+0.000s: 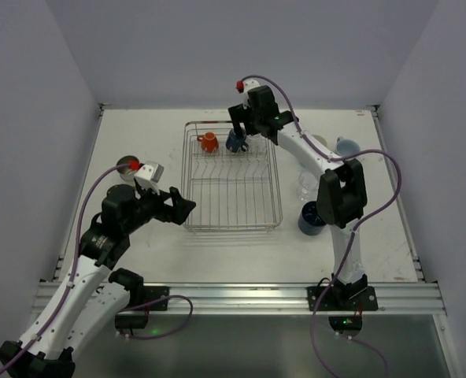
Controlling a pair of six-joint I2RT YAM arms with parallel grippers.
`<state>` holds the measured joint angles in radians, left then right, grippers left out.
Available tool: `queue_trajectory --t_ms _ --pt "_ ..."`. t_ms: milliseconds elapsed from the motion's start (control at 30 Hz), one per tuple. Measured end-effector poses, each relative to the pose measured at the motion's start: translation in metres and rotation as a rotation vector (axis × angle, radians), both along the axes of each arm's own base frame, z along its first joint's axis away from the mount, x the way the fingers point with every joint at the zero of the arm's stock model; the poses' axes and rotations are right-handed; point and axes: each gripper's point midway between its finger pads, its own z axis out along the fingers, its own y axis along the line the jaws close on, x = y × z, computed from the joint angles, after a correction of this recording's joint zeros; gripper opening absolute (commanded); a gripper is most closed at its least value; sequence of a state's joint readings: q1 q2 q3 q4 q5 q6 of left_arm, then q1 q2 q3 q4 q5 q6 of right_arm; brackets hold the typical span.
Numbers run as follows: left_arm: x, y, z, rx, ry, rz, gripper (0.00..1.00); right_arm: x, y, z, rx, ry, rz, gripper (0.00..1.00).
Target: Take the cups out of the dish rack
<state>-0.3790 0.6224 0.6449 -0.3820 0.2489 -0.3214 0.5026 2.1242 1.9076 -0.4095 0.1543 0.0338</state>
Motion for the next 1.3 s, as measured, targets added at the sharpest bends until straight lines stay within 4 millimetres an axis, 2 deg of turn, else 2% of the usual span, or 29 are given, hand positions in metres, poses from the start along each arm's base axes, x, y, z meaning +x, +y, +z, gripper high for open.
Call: queue_trajectory --t_ms 133,267,467,767,1167,1233,1300 --pt "0.002 0.001 -0.002 0.003 0.008 0.007 1.0 0.01 0.024 0.023 0.056 -0.036 0.101 0.87" --pt "0.004 0.002 -0.005 0.007 0.019 0.014 1.0 0.019 0.039 0.027 0.085 -0.045 0.156 0.87" --pt "0.006 0.004 -0.007 0.011 0.027 0.023 1.0 0.026 0.048 0.006 0.106 0.007 0.202 0.87" --pt "0.007 0.006 -0.009 0.013 0.033 0.031 1.0 0.021 0.049 -0.032 0.102 0.098 0.223 0.86" --pt "0.008 0.006 -0.01 0.014 0.037 0.032 1.0 0.026 0.05 -0.055 0.084 0.125 0.217 0.92" --pt "0.008 0.007 -0.01 0.014 0.038 0.035 1.0 0.027 0.051 -0.06 0.083 0.13 0.22 0.89" --pt "0.009 0.007 -0.01 0.015 0.039 0.039 1.0 0.026 0.052 -0.064 0.082 0.137 0.225 0.82"
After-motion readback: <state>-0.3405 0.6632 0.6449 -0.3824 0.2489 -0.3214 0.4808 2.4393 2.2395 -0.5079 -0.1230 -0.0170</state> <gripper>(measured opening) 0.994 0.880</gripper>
